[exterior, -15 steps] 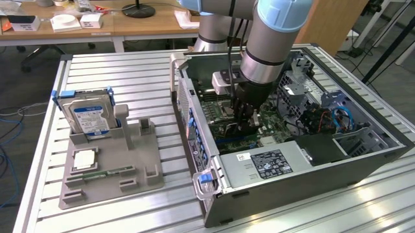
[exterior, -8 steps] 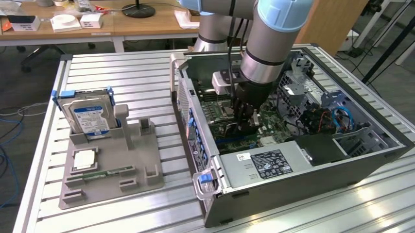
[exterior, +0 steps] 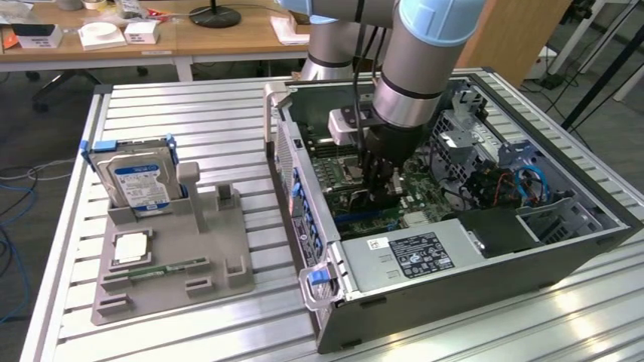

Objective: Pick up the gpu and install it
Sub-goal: 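Insert the gpu into the slot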

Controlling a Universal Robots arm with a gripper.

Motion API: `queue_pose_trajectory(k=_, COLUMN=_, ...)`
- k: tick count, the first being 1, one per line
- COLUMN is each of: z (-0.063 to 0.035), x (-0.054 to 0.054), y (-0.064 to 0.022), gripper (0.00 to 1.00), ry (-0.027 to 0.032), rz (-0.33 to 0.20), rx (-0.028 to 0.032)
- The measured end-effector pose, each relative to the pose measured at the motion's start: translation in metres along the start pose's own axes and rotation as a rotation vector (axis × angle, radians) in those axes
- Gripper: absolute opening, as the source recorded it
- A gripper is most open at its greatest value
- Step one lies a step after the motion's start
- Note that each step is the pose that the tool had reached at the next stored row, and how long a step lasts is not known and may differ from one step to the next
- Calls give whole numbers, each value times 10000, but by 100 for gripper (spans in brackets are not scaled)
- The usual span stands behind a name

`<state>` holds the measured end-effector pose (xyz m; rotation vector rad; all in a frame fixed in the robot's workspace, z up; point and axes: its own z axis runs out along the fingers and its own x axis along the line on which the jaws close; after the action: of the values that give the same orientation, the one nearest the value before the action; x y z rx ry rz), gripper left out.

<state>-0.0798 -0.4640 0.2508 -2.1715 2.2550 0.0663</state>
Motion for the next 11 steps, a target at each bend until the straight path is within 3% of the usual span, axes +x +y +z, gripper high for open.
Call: queue_pose_trajectory(k=11, z=24, x=-13, y=3, gripper=26, ry=4, rz=-3, rx=-4)
